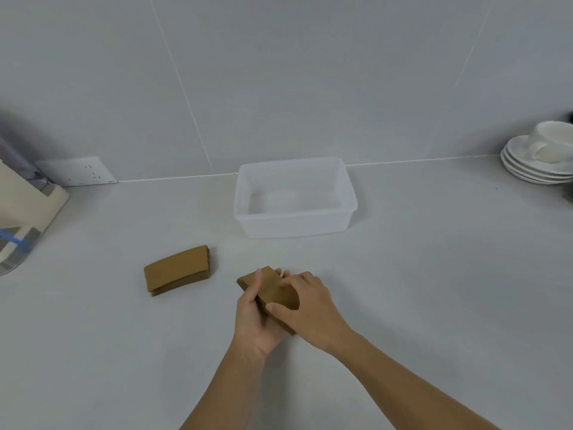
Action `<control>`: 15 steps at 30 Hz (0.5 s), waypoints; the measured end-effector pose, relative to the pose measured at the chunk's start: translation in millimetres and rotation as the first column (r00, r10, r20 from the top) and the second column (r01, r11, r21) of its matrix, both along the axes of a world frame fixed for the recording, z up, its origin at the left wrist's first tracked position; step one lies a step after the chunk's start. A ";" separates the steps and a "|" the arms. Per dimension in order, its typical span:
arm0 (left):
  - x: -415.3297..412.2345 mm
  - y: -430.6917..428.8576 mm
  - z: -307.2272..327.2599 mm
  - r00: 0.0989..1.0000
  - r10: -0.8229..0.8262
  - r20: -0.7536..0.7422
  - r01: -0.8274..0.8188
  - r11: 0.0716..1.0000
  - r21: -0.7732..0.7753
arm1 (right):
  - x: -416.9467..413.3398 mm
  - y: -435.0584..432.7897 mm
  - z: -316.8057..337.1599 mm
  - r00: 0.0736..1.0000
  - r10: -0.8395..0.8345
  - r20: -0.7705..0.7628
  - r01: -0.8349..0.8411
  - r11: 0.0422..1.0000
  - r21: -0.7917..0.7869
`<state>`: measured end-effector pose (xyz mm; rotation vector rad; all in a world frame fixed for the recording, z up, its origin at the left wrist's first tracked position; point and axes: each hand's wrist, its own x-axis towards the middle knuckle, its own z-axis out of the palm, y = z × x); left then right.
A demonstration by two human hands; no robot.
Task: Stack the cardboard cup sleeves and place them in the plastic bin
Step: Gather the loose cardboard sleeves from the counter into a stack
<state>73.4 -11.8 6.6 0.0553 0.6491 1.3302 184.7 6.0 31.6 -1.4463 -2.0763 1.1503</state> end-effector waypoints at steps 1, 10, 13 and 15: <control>-0.9 -1.4 -0.6 1.000 0.010 -0.004 -0.010 1.000 -0.007 | -1.4 -0.6 -1.0 1.000 0.015 0.001 -0.015 1.000 0.002; -4.1 -2.4 -1.5 0.999 -0.004 -0.048 0.000 0.997 -0.071 | 8.9 11.4 1.7 0.994 0.080 -0.077 -0.085 0.995 -0.054; -5.4 0.2 1.7 0.995 -0.062 -0.081 0.056 0.996 -0.067 | 18.3 23.8 9.3 0.985 0.036 -0.166 -0.037 0.999 -0.004; -5.5 1.7 2.7 0.989 -0.089 -0.115 0.083 0.995 -0.055 | 23.8 33.2 15.0 0.978 0.019 -0.210 -0.018 1.000 0.008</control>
